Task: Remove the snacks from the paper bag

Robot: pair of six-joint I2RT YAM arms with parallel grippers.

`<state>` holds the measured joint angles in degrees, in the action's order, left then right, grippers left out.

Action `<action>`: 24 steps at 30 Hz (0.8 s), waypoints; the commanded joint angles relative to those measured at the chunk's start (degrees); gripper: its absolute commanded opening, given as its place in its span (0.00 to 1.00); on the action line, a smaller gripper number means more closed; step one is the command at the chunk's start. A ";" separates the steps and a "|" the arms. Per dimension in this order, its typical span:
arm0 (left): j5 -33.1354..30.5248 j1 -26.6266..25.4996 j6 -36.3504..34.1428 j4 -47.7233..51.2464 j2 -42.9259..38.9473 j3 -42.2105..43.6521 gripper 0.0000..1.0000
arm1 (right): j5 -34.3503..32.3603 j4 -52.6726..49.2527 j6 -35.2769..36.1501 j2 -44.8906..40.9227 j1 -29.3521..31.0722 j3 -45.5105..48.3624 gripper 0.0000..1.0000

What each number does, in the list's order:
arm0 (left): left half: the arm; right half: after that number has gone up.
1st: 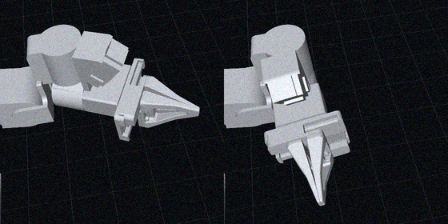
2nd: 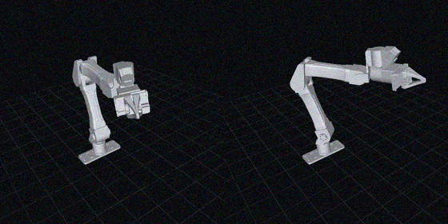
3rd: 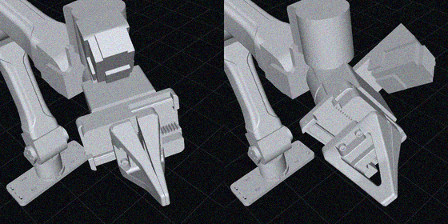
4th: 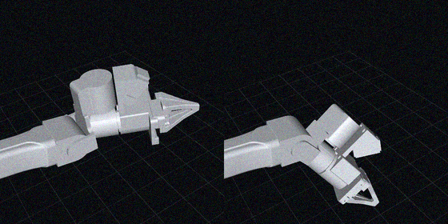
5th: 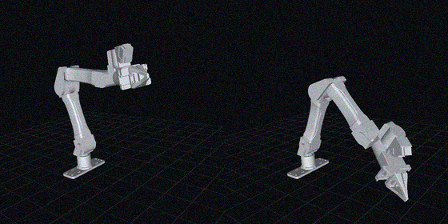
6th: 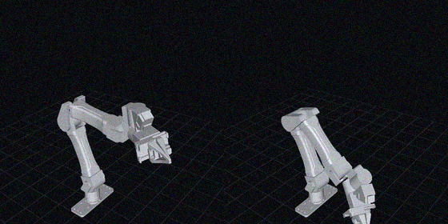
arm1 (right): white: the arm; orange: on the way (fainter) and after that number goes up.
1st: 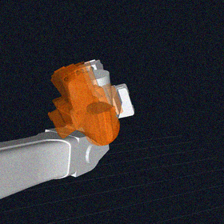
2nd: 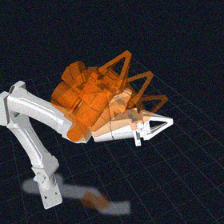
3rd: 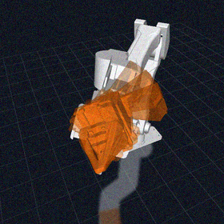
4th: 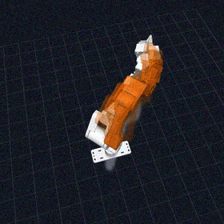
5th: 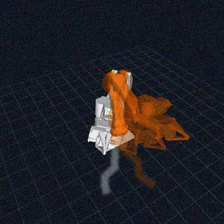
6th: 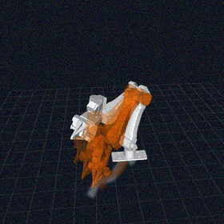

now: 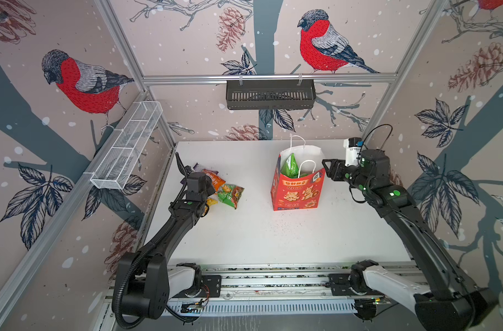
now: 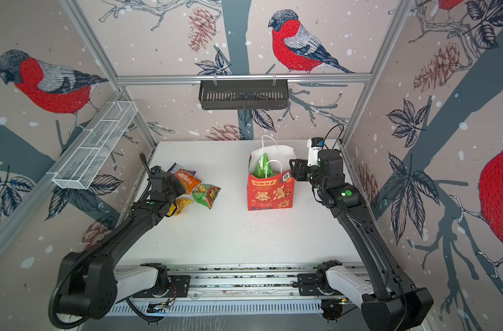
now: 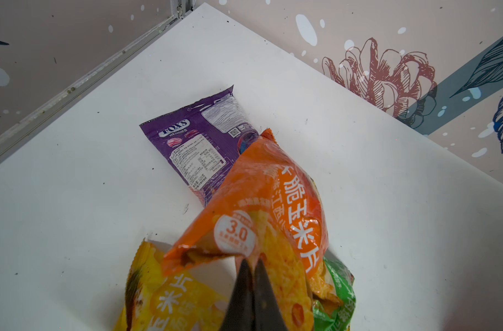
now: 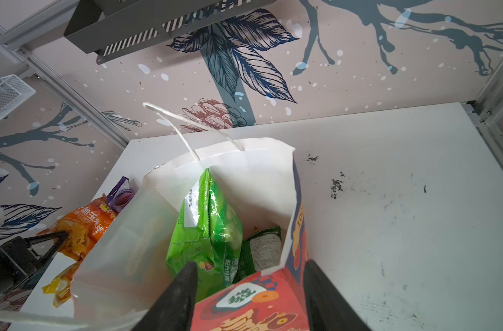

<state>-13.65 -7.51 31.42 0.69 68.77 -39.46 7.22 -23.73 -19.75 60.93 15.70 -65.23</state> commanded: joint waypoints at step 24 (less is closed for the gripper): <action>-2.70 -19.29 -7.12 -0.75 -13.76 -8.19 0.85 | -7.98 -1.80 -1.48 3.76 -1.42 -1.14 0.65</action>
<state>-13.67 -23.94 26.30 0.54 55.33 -45.80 1.37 -25.23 -20.08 64.60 14.31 -66.00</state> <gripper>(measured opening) 0.846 0.644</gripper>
